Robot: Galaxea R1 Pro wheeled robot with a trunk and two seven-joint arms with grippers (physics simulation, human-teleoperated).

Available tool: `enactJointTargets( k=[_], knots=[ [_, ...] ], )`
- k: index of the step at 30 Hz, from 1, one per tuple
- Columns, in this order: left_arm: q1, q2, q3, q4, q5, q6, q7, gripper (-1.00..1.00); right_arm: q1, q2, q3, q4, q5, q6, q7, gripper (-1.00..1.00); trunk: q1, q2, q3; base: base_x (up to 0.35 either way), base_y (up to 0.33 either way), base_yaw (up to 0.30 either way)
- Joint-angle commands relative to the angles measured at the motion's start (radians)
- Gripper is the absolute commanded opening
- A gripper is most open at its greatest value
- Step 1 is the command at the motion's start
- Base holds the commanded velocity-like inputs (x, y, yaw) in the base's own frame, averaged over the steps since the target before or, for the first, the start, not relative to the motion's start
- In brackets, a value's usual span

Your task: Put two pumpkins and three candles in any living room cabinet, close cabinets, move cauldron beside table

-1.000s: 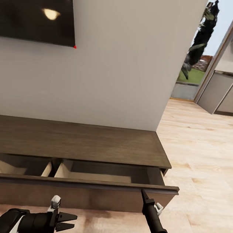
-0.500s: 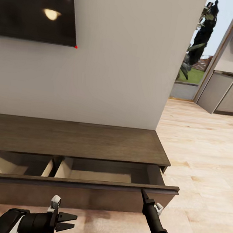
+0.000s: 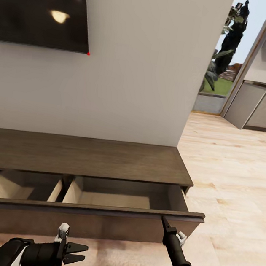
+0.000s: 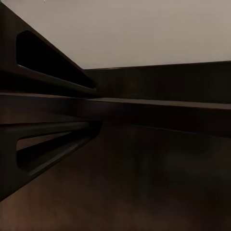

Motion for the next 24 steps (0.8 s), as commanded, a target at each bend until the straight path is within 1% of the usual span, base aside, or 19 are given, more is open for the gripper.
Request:
enactJointTargets(
  k=[1,9,13,20,24],
  knots=[
    [0.0,0.0,0.0,0.0,0.002,0.01,-0.002,1.0,0.0,0.001,0.019,0.032,0.006,0.011,0.004,-1.0,0.0,0.0,-0.001,-0.106,0.0,0.0],
    [0.0,0.0,0.001,0.0,0.002,0.01,-0.002,1.0,0.0,0.001,0.02,0.032,0.006,0.011,0.004,-1.0,0.0,0.0,-0.001,-0.027,0.0,0.0],
    [0.0,0.0,0.0,0.0,0.002,0.01,-0.002,1.0,0.0,0.001,0.021,0.032,0.006,0.011,0.004,-1.0,0.0,0.0,-0.001,-0.113,0.0,0.0],
    [0.0,0.0,0.0,0.0,0.002,0.01,-0.002,1.0,0.0,0.0,0.021,0.032,0.005,0.011,0.004,-1.0,0.0,0.0,-0.001,-0.018,0.0,0.0],
    [0.0,0.0,-0.001,0.0,0.002,0.01,-0.002,1.0,0.0,0.001,0.021,0.032,0.006,0.011,0.004,-1.0,0.0,0.0,-0.001,-0.099,0.0,0.0]
  ],
)
